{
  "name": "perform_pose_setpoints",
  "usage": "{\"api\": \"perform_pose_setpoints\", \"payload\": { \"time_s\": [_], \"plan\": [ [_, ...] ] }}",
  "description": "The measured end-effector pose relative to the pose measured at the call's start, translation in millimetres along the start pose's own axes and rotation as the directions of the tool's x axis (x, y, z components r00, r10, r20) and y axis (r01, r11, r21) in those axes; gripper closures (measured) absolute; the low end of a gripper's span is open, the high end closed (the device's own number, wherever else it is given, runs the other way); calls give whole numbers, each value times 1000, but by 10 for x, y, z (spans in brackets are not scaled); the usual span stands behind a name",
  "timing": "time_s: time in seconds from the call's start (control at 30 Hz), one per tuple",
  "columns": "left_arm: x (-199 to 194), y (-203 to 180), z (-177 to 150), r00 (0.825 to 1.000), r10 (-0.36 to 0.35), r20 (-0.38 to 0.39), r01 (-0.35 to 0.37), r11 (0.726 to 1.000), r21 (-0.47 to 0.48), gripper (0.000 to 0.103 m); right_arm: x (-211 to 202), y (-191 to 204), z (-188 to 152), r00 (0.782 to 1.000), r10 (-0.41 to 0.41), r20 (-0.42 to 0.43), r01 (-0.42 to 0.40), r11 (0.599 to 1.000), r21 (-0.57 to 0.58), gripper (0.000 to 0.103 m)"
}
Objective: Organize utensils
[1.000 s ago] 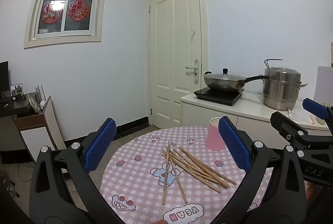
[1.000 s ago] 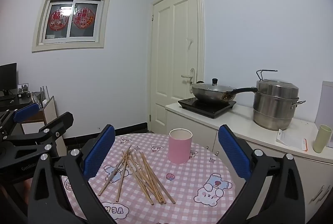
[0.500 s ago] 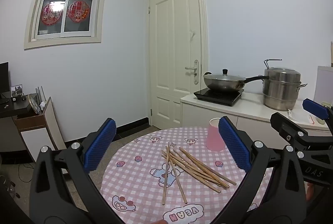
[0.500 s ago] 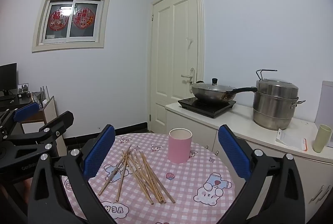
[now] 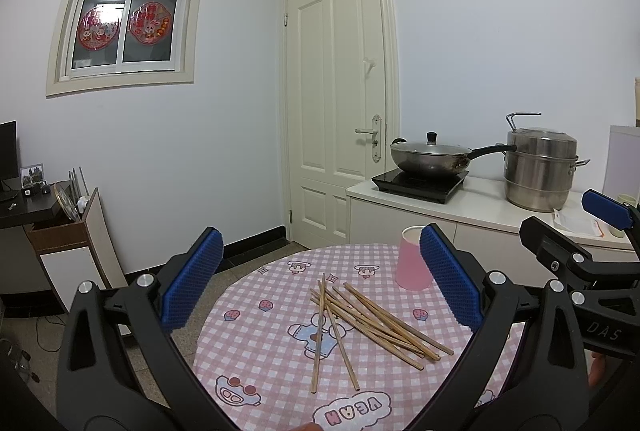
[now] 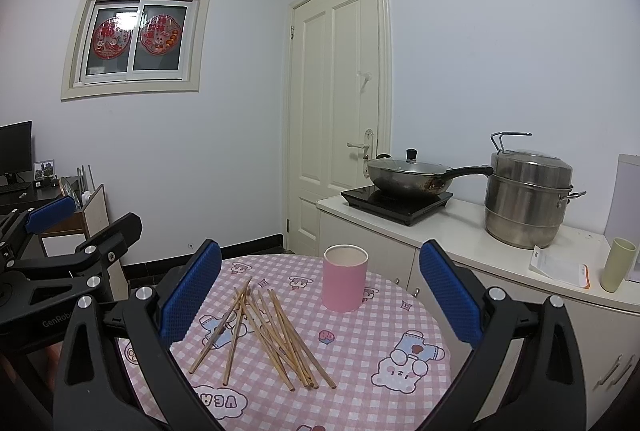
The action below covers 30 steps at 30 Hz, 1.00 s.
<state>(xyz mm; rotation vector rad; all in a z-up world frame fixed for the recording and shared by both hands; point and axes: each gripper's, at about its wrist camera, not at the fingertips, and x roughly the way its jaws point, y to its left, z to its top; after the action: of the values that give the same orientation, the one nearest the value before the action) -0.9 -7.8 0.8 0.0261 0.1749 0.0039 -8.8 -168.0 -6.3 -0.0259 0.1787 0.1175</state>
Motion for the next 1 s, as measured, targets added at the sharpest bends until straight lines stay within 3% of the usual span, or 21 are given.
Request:
{"api": "perform_pose_setpoints", "payload": {
  "time_s": [1.0],
  "plan": [
    [-42,3,-29,1000,-1,6,1,1000,3,6,-6,-20,-32,1000,-2,-1,2,1000,0,7]
  ]
}}
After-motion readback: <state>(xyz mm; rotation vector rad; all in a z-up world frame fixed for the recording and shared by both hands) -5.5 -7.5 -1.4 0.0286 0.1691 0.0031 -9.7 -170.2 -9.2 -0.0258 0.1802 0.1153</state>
